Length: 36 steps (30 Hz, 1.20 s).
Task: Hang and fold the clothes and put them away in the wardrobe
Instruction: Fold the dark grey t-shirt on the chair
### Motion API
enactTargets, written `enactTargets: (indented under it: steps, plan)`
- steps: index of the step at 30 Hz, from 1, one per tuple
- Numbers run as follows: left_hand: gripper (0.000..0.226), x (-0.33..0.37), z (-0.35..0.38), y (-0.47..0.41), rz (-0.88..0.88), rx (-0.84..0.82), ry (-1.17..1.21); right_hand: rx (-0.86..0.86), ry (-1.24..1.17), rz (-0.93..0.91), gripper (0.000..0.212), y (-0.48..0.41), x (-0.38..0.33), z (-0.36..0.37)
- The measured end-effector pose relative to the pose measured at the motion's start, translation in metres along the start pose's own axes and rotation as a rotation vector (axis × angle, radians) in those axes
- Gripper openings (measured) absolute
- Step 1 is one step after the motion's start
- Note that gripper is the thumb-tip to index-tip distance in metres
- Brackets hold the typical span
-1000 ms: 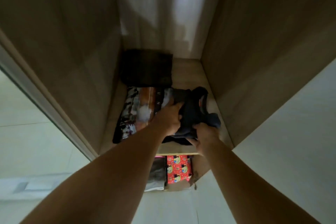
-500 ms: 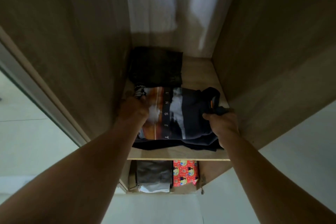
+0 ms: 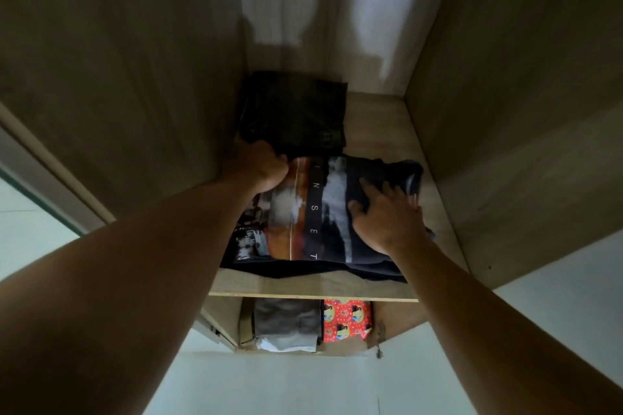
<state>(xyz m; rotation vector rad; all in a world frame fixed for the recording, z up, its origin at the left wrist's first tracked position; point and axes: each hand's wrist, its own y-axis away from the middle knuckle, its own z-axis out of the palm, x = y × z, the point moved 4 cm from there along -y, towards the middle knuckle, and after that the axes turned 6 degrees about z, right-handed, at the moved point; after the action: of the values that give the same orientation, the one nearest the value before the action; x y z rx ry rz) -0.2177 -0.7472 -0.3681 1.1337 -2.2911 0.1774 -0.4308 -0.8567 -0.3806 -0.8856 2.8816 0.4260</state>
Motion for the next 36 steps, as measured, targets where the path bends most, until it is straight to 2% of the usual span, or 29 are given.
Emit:
enactTargets:
  steps: [3, 7, 9, 13, 15, 17, 19, 21, 22, 24, 27, 29, 31, 33, 36]
  plan:
    - [0.029, -0.001, -0.004, -0.012, 0.024, -0.007, -0.082, -0.014, 0.027, 0.013, 0.065, -0.001, 0.006, 0.009]
    - [0.037, 0.004, -0.014, -0.012, 0.098, -0.041, -0.31, -0.007, 0.057, 0.033, 0.066, -0.003, 0.004, 0.008]
    - [0.03, 0.005, -0.019, -0.012, 0.114, -0.042, -0.368, -0.015, 0.063, 0.034, 0.066, -0.003, 0.003, 0.011]
    - [0.017, 0.014, -0.019, -0.01, 0.242, 0.131, -0.368, 0.01, 0.103, 0.055, 0.068, -0.001, 0.001, 0.012]
    - [0.038, 0.019, -0.01, 0.001, 0.279, 0.219, -0.403, 0.041, 0.123, 0.058, 0.068, -0.001, 0.0, 0.012]
    - [0.04, 0.019, 0.004, 0.013, 0.259, 0.257, -0.37, 0.06, 0.134, 0.041, 0.068, 0.0, 0.004, 0.013]
    - [0.047, 0.005, 0.029, 0.015, 0.231, 0.085, -0.297, 0.047, 0.125, 0.023, 0.069, 0.0, 0.013, 0.016]
    - [0.061, -0.017, 0.053, 0.015, 0.213, -0.176, -0.394, 0.021, 0.116, 0.009, 0.07, 0.002, 0.02, 0.019]
    - [0.072, -0.024, 0.058, 0.013, 0.213, -0.219, -0.453, 0.01, 0.115, 0.008, 0.071, 0.002, 0.021, 0.019]
    - [0.077, -0.018, 0.055, 0.02, 0.224, -0.107, -0.503, 0.0, 0.12, 0.015, 0.072, -0.001, 0.019, 0.019]
    - [0.066, 0.017, 0.042, 0.05, 0.398, 0.145, -0.385, 0.028, 0.154, 0.023, 0.071, 0.003, 0.021, 0.012]
    - [0.07, 0.013, 0.05, 0.071, 0.494, 0.067, -0.375, 0.054, 0.168, -0.022, 0.07, 0.014, 0.023, 0.011]
    - [0.072, -0.006, 0.061, 0.084, 0.519, -0.041, -0.476, -0.018, 0.172, -0.055, 0.07, 0.024, 0.027, 0.015]
    - [0.068, -0.018, 0.064, 0.083, 0.459, -0.096, -0.501, -0.088, 0.155, -0.001, 0.069, 0.028, 0.034, 0.017]
    - [0.075, -0.012, 0.054, 0.088, 0.38, -0.164, -0.471, -0.04, 0.188, 0.076, 0.071, 0.033, 0.036, 0.003]
